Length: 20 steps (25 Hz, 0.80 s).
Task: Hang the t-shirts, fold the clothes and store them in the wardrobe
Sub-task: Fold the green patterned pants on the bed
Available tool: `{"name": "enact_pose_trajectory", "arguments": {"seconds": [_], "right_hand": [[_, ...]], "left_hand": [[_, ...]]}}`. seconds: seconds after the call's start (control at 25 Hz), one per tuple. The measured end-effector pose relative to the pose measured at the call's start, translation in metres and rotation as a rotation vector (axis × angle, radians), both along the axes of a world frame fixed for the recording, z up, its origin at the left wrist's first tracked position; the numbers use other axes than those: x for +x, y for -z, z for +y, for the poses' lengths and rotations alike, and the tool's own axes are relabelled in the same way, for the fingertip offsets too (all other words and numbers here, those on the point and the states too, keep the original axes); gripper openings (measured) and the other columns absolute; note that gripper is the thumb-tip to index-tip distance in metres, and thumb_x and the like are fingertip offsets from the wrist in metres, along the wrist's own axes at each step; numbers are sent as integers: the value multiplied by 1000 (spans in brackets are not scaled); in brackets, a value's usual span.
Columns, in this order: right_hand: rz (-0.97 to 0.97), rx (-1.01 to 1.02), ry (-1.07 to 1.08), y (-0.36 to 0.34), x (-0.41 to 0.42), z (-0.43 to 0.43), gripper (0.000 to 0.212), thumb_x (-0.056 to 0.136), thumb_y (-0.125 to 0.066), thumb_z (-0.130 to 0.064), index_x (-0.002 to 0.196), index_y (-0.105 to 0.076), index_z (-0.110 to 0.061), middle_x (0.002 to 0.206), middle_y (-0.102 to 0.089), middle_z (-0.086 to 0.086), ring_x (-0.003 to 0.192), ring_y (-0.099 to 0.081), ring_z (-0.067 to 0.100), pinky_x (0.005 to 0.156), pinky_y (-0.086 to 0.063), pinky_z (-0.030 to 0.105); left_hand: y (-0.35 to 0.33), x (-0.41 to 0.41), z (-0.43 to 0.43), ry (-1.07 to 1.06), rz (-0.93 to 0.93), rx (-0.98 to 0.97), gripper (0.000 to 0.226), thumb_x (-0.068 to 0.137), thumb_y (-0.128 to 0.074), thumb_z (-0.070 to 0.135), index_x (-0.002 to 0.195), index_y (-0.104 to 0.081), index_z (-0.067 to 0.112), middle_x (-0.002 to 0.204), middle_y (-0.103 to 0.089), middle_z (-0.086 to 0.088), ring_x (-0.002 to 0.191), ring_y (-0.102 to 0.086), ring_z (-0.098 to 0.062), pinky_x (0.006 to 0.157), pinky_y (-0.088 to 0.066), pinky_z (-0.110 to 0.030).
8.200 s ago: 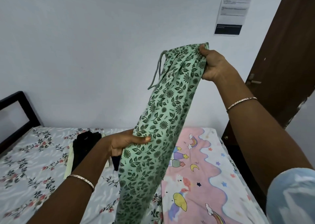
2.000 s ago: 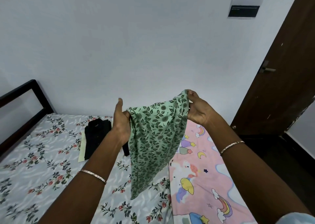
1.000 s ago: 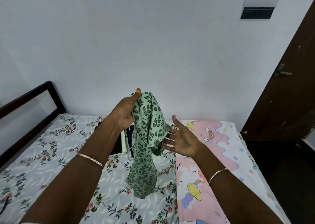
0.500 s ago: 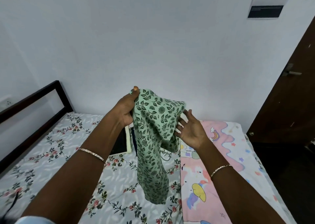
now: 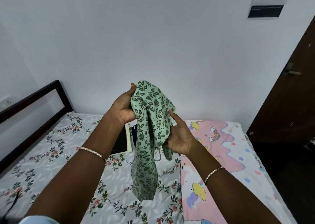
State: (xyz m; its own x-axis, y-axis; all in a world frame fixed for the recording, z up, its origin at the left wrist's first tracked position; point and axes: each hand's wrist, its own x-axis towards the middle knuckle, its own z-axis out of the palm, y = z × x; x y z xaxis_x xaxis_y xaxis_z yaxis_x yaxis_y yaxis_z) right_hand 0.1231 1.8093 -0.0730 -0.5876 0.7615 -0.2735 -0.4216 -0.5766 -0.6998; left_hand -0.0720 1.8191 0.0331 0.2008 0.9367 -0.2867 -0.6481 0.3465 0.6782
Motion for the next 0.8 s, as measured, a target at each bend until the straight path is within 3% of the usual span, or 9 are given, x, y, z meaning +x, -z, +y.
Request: {"name": "enact_pose_trajectory", "arguments": {"seconds": [0.12, 0.2, 0.32, 0.4, 0.52, 0.6, 0.72, 0.8], "right_hand": [[-53, -48, -129, -1, -6, -4, 94, 80, -59, -77, 142, -54, -6, 141, -57, 19, 135, -50, 37, 118, -31, 56], [-7, -53, -101, -8, -9, -3, 89, 81, -62, -73, 140, -56, -7, 139, -58, 19, 132, -52, 37, 116, -32, 57], [94, 58, 127, -25, -6, 1, 47, 81, -75, -45, 115, -74, -12, 120, -70, 16, 109, -68, 33, 100, -50, 51], [91, 91, 272, -33, 5, 9, 27, 90, -68, -34, 100, -78, -11, 113, -73, 16, 102, -71, 32, 99, -50, 51], [-49, 139, 301, -43, 22, 25, 47, 94, -67, -35, 128, -63, -2, 127, -66, 22, 118, -64, 38, 106, -45, 56], [-126, 213, 322, -54, 28, 31, 58, 93, -68, -33, 137, -54, 1, 129, -64, 25, 118, -63, 41, 101, -49, 57], [-118, 288, 365, -71, 32, 34, 54, 95, -66, -26, 139, -51, 2, 127, -65, 24, 117, -64, 39, 93, -55, 56], [-105, 317, 364, -81, 32, 36, 51, 96, -64, -21, 139, -51, 2, 128, -65, 23, 118, -64, 38, 94, -55, 54]], "left_hand": [[1, -3, 2, 23, -9, 5, 50, 96, -56, 44, 126, -60, 4, 114, -69, -20, 99, -70, -35, 73, -60, -56], [2, -5, 3, 38, 8, 19, 46, 95, -57, 43, 121, -61, 5, 109, -71, -20, 95, -72, -35, 73, -60, -54], [-1, -11, 6, 57, 70, 38, 47, 95, -57, 44, 119, -63, 4, 117, -69, -21, 100, -71, -35, 79, -59, -55], [-5, -17, 8, 65, 174, 43, 48, 95, -58, 43, 122, -63, 5, 121, -68, -20, 104, -70, -33, 78, -59, -54], [-10, -27, 9, 62, 327, 39, 33, 95, -61, 35, 99, -70, 4, 100, -75, -15, 87, -75, -28, 73, -62, -46], [-9, -35, 9, 45, 333, 30, 29, 93, -63, 29, 84, -75, 4, 96, -76, -13, 84, -75, -26, 73, -62, -42], [2, -46, 12, -1, 237, 66, 19, 89, -68, 25, 95, -73, 8, 107, -73, -11, 93, -73, -25, 82, -61, -41], [15, -46, 13, -46, 247, 65, 24, 84, -72, 27, 105, -69, 16, 101, -74, -6, 93, -71, -24, 84, -57, -44]]}}
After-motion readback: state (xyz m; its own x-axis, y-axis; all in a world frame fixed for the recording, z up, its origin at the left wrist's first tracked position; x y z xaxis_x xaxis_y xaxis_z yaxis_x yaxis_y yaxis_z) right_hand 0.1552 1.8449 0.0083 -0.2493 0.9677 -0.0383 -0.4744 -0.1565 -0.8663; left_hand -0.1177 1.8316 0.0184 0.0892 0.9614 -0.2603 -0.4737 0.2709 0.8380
